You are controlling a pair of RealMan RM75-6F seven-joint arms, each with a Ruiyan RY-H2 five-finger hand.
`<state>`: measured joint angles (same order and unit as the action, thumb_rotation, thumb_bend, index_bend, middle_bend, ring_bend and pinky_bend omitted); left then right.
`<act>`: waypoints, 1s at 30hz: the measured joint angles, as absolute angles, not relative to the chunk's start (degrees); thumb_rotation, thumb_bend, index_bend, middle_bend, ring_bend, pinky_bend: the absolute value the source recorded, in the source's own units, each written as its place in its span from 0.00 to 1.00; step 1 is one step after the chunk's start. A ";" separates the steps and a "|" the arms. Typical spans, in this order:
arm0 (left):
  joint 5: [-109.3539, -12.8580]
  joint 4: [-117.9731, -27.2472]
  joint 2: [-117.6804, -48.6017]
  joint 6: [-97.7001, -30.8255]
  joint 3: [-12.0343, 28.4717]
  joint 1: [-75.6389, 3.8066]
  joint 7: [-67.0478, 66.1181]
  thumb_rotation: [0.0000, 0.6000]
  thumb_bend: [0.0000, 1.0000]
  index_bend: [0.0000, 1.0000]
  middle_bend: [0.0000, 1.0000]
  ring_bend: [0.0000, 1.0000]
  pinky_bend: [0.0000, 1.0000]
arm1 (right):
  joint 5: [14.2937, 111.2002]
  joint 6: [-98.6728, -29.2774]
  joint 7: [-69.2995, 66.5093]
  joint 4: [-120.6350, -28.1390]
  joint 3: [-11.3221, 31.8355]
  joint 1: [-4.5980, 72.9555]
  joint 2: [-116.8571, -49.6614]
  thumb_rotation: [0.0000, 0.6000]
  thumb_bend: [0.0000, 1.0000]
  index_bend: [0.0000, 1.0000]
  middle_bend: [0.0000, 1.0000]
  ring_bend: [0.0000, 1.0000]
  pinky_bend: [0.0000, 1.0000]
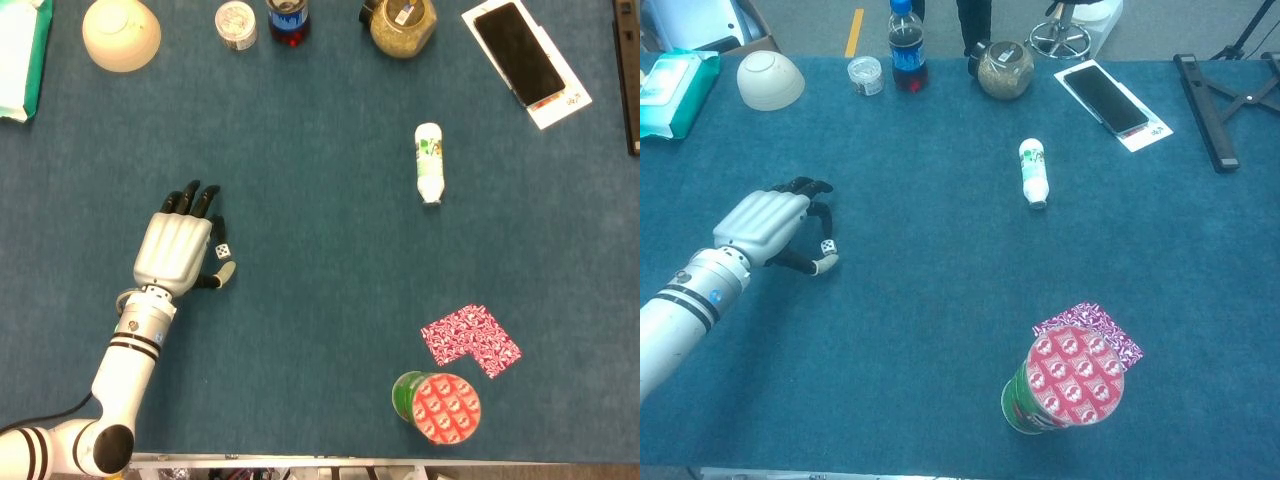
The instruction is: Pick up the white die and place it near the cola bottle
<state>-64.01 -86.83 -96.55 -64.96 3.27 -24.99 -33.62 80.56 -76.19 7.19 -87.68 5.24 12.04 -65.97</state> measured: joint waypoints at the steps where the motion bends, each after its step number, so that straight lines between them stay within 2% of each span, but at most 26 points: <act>1: -64.00 -86.79 -96.56 -64.99 3.28 -25.00 -33.52 0.80 0.27 0.44 0.10 0.00 0.13 | 80.56 -76.26 7.21 -87.71 5.24 12.00 -65.94 1.00 0.05 0.39 0.28 0.21 0.49; 6: -63.95 -86.47 -96.67 -65.10 3.28 -25.03 -33.03 0.86 0.27 0.45 0.11 0.00 0.13 | 80.39 -76.19 7.13 -87.65 5.21 11.92 -65.93 1.00 0.05 0.39 0.28 0.21 0.49; 19: -63.81 -85.64 -97.44 -64.96 3.42 -25.31 -31.94 0.89 0.27 0.49 0.11 0.00 0.13 | 80.10 -76.19 6.72 -87.11 5.18 11.67 -66.05 1.00 0.05 0.39 0.28 0.21 0.49; 30: -63.23 -85.13 -97.84 -64.76 3.62 -25.54 -31.61 1.00 0.27 0.54 0.11 0.00 0.13 | 79.86 -76.33 6.41 -86.77 5.17 11.36 -66.09 1.00 0.05 0.39 0.28 0.21 0.49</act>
